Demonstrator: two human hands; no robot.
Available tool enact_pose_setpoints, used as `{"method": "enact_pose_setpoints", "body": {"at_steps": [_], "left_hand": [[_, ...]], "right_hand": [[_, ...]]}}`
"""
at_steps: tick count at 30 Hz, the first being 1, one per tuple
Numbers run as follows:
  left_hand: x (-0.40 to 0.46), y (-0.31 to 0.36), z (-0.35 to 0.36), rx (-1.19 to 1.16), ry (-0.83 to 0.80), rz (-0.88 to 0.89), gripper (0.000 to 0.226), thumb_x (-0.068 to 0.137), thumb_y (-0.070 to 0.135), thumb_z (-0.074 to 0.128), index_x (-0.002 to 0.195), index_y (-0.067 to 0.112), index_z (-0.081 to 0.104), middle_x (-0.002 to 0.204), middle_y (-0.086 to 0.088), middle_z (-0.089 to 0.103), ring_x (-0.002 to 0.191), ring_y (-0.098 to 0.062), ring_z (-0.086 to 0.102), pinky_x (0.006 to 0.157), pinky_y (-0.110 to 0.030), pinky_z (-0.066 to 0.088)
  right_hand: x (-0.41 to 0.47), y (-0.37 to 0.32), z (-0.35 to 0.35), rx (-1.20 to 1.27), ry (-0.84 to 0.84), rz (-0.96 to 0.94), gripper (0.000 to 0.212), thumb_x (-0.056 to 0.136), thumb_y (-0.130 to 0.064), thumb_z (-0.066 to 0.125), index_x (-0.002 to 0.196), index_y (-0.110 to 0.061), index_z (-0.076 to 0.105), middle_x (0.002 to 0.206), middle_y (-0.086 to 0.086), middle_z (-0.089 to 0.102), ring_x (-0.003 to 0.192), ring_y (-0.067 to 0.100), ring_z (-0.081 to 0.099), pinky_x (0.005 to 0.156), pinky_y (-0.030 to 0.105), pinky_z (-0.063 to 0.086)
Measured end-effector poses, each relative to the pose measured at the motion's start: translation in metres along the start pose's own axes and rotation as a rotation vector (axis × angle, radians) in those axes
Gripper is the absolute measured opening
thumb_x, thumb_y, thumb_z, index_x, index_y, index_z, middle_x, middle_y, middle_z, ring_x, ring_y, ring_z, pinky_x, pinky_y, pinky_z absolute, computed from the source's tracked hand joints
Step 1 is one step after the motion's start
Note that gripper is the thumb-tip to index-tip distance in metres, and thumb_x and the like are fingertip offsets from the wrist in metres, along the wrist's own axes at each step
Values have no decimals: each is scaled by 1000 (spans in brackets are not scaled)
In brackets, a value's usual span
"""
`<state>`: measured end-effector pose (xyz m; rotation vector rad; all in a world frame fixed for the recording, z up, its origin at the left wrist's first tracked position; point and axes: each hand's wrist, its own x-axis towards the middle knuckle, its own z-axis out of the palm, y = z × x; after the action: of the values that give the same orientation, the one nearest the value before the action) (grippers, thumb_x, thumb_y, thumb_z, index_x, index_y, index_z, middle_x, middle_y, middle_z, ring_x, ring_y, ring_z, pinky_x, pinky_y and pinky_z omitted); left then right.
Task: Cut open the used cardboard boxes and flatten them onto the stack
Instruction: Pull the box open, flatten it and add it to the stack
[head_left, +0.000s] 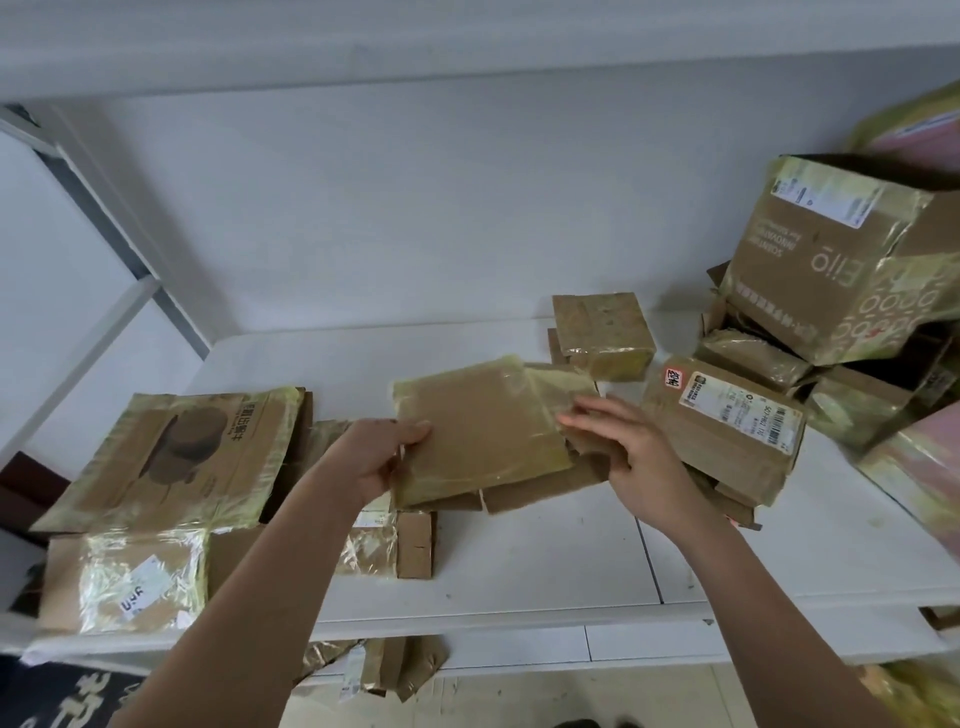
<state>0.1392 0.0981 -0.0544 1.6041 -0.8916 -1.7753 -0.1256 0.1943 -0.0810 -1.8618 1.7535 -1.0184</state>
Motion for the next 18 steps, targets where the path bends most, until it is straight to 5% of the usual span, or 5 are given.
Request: {"method": "enact_pose_setpoints", "body": {"at_steps": [3,6,10,14,18], "left_hand": [[9,-4,-9,-64,89,41,16,88,-3,65,103,1,64,95,-12,68,85,-26,64,65,-38,55],[14,-7,-15,-159,193,64,25,88,-5,64,111,2,62,103,-14,67,92,-29,63,80,-46,55],[9,-22,-4,-247,205,65,25,89,-6,61,111,6,61,106,-14,67,94,-31,65,79,-46,56],[-2,-41,9,-292,102,83,30,88,-4,63,118,-1,56,107,-16,66,90,-31,66,72,-42,58],[-7,-37,-15,-361,119,95,32,87,3,69,117,1,57,106,-16,63,83,-25,63,59,-33,56]], "right_hand": [[-5,-5,13,195,82,172,92,74,28,37,139,-35,51,152,-11,29,143,2,20,117,24,21],[-5,-10,25,576,300,517,77,90,12,49,148,-37,35,150,-10,35,139,11,35,108,35,39],[-3,-32,62,1095,53,762,68,85,-37,72,143,-30,37,127,-7,59,119,20,60,97,48,53],[10,-42,89,1190,294,766,41,93,1,61,122,-23,45,118,5,68,104,21,68,81,43,59],[29,-32,80,841,289,663,50,95,4,56,135,-20,38,114,-1,67,108,21,65,97,52,52]]}}
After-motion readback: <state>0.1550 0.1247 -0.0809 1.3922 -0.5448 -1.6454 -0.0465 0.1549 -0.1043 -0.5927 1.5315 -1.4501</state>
